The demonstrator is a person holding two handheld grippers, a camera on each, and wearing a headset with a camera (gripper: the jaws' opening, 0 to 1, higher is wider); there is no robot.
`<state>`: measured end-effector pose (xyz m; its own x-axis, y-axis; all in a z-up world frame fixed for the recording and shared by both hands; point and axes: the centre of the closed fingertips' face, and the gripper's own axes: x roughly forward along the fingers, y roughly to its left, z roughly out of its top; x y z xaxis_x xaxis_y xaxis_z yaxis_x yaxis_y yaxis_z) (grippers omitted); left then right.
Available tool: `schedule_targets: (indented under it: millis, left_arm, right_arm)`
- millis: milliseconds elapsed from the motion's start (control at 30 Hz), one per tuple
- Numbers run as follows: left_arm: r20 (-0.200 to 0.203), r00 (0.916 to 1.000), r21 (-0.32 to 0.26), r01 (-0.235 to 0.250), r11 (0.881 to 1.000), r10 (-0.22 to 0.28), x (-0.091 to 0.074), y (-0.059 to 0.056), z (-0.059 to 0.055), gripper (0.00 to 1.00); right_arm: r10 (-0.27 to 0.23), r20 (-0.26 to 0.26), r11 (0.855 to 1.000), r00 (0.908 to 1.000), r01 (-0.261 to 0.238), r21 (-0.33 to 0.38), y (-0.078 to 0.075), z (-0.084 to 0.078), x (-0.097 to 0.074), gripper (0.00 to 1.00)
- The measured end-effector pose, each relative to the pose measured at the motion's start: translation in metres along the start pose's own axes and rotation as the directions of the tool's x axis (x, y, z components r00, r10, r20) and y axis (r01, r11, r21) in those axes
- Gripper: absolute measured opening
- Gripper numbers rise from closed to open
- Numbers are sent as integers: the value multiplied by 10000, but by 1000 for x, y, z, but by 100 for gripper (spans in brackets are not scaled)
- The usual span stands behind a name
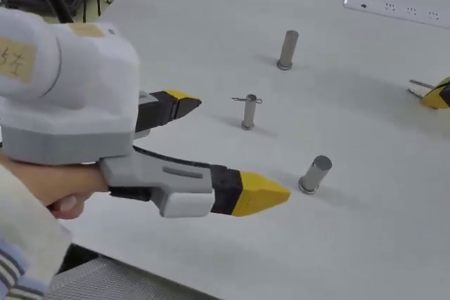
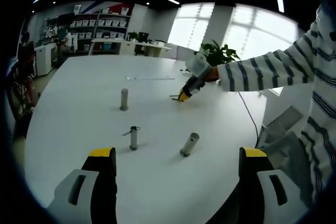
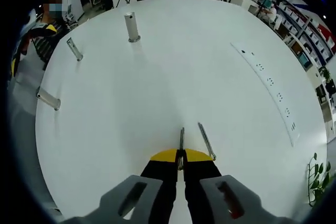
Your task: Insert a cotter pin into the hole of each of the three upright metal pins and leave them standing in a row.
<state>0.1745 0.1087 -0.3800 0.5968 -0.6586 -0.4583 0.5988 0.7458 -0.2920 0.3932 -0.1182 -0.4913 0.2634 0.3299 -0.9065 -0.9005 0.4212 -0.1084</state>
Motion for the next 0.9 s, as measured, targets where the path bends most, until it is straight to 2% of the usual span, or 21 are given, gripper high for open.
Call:
schedule_targets:
  millis: [200, 367, 600, 700, 733, 900]
  left_arm:
    - [23, 10000, 16, -72, 10000, 72, -3, 1, -1, 96]
    - [-2, 9999, 8, -131, 9999, 131, -5, 2, -2, 96]
    - [188, 9996, 28, -206, 9998, 205, -10, 4, 2, 93]
    - [178, 9997, 95, -160, 9998, 158, -12, 4, 4, 93]
    - [186, 9997, 140, -175, 9997, 172, -13, 4, 5, 93]
    - [263, 9995, 294, -198, 9994, 190, -16, 4, 13, 93]
  right_arm:
    - [-169, -89, 9997, 9998, 168, -196, 1, 2, 0, 0]
    - [-369, -184, 9990, 9992, 364, -261, -7, 0, -2, 0]
    - [-581, 249, 9979, 9980, 588, -289, -12, 8, -20, 0]
    - [-1001, 531, 9904, 9936, 1046, -900, -18, 16, -29, 0]
    - [-1031, 563, 9900, 9931, 1080, -912, -19, 17, -31, 0]
    - [-1253, 1177, 9829, 9851, 1395, -1205, -12, 34, -57, 0]
